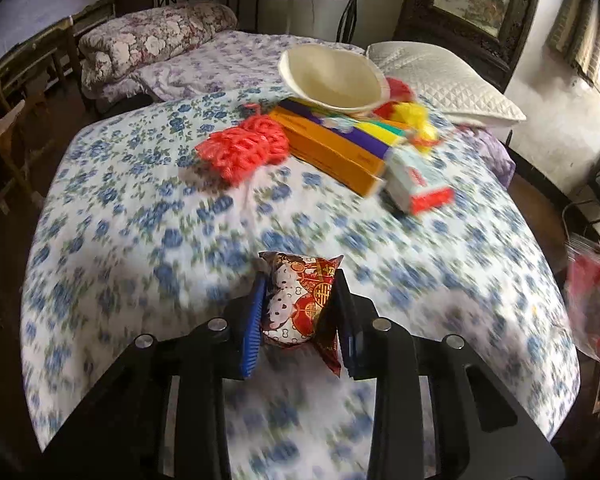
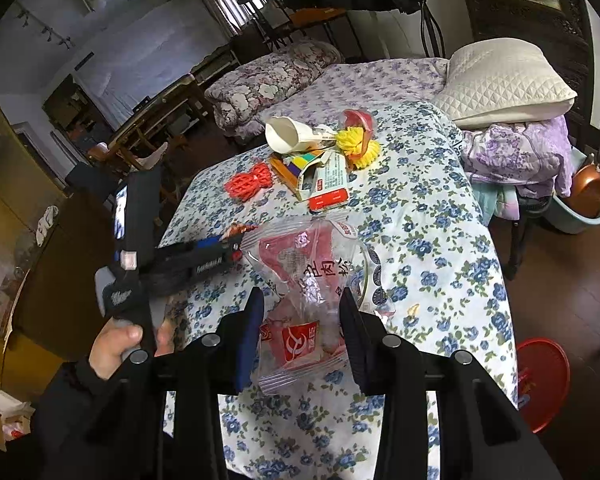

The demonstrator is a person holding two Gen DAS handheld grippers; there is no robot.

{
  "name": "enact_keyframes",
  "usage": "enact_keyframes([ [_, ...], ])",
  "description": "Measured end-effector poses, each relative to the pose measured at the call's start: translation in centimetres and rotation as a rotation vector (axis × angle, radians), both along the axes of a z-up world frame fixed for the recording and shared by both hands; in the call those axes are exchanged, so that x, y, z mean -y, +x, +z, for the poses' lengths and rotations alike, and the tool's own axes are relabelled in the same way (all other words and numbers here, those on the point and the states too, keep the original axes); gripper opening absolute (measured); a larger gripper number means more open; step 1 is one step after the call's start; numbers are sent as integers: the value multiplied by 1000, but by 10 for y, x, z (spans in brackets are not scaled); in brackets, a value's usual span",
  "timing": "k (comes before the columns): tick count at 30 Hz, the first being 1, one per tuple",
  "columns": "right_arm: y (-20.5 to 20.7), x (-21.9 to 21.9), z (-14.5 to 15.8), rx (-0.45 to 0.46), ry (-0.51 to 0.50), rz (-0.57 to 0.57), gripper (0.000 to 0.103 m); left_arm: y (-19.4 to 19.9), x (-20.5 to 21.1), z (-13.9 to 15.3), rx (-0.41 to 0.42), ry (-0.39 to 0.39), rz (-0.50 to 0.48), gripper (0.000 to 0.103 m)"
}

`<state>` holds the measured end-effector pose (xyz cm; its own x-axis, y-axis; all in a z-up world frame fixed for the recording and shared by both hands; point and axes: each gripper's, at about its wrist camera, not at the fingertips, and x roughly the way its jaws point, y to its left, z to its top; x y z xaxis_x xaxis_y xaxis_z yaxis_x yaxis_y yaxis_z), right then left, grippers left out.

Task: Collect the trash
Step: 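Carry the plastic bag and patterned wrapper over the red basket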

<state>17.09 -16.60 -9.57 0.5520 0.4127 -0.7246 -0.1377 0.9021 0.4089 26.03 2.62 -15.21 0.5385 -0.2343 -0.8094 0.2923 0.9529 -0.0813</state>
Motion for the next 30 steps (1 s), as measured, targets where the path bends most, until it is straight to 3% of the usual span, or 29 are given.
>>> enact_keyframes([
  [5, -12, 1, 6, 3, 3, 2, 39, -50, 15, 31, 72, -13, 24, 33],
  [10, -29, 7, 12, 8, -6, -8, 39, -82, 18, 36, 75, 3, 95, 33],
  [14, -39, 9, 18, 14, -15, -16, 39, -105, 10, 47, 96, -32, 135, 33],
  [21, -52, 5, 30, 38, -16, -13, 39, -128, 1, 62, 95, -71, 162, 33],
  [30, -58, 18, 34, 31, -16, -25, 39, -141, 24, 69, 106, -75, 129, 33],
])
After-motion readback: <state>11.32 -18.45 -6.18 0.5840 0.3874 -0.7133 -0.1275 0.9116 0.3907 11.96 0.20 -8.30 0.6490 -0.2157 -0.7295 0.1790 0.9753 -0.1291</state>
